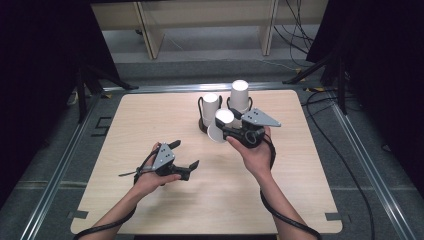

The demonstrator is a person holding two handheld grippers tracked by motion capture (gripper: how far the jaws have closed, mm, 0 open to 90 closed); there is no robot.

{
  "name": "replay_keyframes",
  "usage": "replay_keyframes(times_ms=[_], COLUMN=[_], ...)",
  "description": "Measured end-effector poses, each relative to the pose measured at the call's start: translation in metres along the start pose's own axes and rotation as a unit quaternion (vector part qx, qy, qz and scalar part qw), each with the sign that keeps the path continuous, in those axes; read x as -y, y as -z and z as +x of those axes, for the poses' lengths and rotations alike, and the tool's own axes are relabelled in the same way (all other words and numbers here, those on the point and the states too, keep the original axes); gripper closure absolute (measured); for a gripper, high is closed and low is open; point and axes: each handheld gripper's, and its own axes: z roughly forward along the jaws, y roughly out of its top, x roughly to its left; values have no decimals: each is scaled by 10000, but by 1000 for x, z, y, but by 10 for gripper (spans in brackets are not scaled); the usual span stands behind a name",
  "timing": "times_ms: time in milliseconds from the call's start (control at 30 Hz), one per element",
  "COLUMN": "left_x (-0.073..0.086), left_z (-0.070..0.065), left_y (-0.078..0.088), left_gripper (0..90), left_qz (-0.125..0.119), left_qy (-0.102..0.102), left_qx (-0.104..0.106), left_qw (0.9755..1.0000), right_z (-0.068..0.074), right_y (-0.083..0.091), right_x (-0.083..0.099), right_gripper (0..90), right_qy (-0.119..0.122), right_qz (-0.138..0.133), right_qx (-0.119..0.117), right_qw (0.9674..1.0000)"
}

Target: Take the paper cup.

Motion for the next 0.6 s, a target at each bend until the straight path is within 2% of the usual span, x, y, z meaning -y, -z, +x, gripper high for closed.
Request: replay_keyframes(times_ms=[33, 67, 100, 133, 167, 233, 267, 367, 467, 500, 533, 600], left_x=[1, 1, 2, 2, 2, 3, 4, 6, 7, 8, 8, 9], left_z=[0, 0, 0, 0, 0, 0, 0, 2, 3, 4, 5, 5], left_y=[1, 1, 1, 3, 3, 4, 4, 6, 10, 9, 11, 12], left_gripper=[9, 8, 8, 9, 9, 9, 9, 9, 10, 11, 10, 11], left_qz=[-15, -36, -84, 12, -32, -13, -11, -2, -33, -120, -41, -45], left_qy=[23, 26, 31, 32, 76, 70, 88, 146, 203, 228, 214, 228], left_qx=[-2, 1, 13, -3, 2, 0, 3, -18, -31, -13, -40, -46], left_qw=[10000, 10000, 10000, 10000, 10000, 10000, 10000, 9999, 9998, 9997, 9998, 9997], right_z=[-2, -4, -6, -9, -12, -18, -21, -27, -36, -38, -40, -44], right_y=[1, 2, 4, 5, 6, 9, 10, 12, 14, 15, 15, 15], right_x=[2, 4, 5, 7, 10, 15, 16, 23, 30, 32, 34, 39], right_gripper=[366, 365, 365, 365, 365, 365, 365, 365, 365, 365, 365, 365], right_qy=[6, -94, -199, -229, -285, -528, -499, -926, -1141, -1270, -1344, -1627], right_qz=[-17, -74, -7, -53, -18, -33, -42, 11, -15, -17, -20, -13], right_qx=[-6, -34, -21, -10, 25, 25, 92, 62, 84, 74, 92, 51], right_qw=[10000, 9999, 9998, 9997, 9996, 9986, 9987, 9957, 9934, 9919, 9909, 9867])
